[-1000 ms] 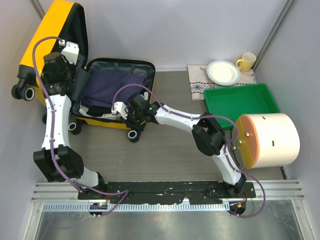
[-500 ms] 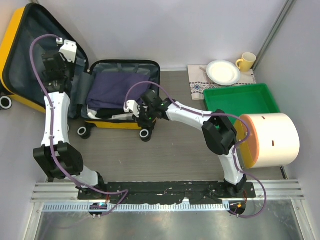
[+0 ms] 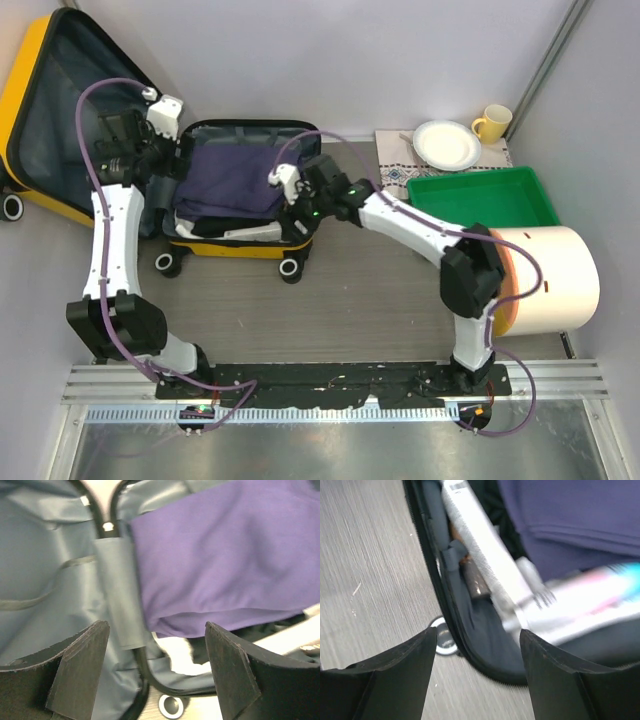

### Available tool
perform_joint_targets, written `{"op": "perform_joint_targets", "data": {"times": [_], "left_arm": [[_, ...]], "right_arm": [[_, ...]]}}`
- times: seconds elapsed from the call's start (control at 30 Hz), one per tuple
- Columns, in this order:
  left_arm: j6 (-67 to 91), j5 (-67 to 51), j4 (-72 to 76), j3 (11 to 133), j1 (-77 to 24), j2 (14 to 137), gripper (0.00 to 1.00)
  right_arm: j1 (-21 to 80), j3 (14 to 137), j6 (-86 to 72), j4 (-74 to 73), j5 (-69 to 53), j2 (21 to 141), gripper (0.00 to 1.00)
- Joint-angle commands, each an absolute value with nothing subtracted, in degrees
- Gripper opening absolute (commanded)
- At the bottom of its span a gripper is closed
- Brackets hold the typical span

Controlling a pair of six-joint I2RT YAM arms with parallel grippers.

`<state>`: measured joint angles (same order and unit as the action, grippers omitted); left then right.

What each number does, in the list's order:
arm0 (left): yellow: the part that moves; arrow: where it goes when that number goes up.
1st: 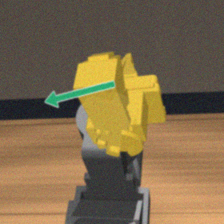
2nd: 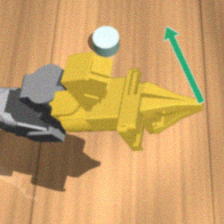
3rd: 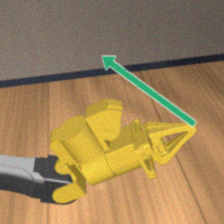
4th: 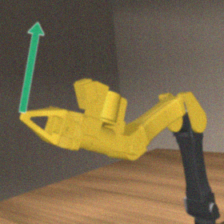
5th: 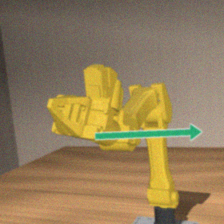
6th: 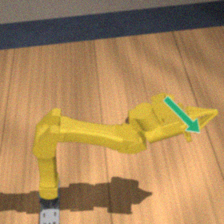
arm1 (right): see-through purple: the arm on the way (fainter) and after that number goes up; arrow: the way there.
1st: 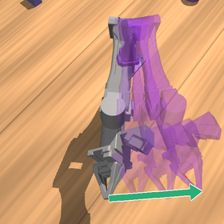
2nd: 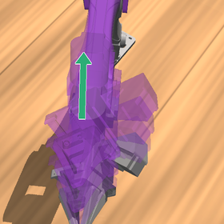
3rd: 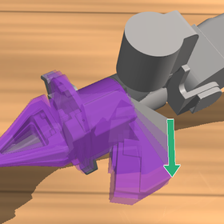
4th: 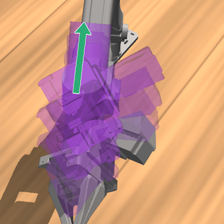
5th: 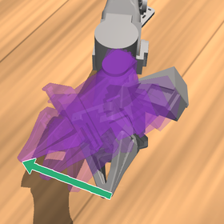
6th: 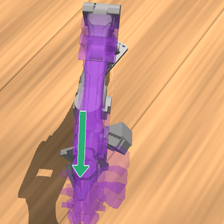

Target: Open, take out, and arrange the luggage

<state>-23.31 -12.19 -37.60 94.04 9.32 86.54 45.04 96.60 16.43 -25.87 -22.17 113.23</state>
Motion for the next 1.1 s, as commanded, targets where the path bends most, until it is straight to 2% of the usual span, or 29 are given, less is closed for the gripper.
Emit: {"op": "perform_joint_targets", "data": {"times": [0.0,0.1,0.33,0.47,0.67,0.9,1.07], "left_arm": [[-21.36,-20.3,-43.07,92.74,5.2,81.31,0.82],[-20.57,-20.48,-43.33,88.35,1.24,79.02,0.81],[-16.0,-22.94,-42.1,81.65,-3.25,75.76,0.8],[-15.47,-22.68,-41.66,80.07,-4.04,75.15,0.8],[-14.33,-22.41,-41.22,79.37,-4.31,75.32,0.8],[-13.36,-22.06,-40.52,78.66,-4.75,74.8,0.8],[-12.66,-21.88,-40.25,78.05,-4.75,74.53,0.8]], "right_arm": [[38.95,91.6,6.0,-24.87,-18.47,98.47,0.73],[33.5,85.18,4.31,-25.13,-13.9,93.88,0.72],[20.32,74.63,9.21,-28.83,2.97,85.7,0.58],[14.25,71.2,9.49,-31.19,6.76,83.51,0.57],[13.45,62.93,11.78,-29.53,8.87,80.85,0.59],[12.39,64.24,9.33,-30.67,2.21,87.52,0.64],[11.95,66.44,6.07,-32.17,-8.34,92.02,0.59]]}}
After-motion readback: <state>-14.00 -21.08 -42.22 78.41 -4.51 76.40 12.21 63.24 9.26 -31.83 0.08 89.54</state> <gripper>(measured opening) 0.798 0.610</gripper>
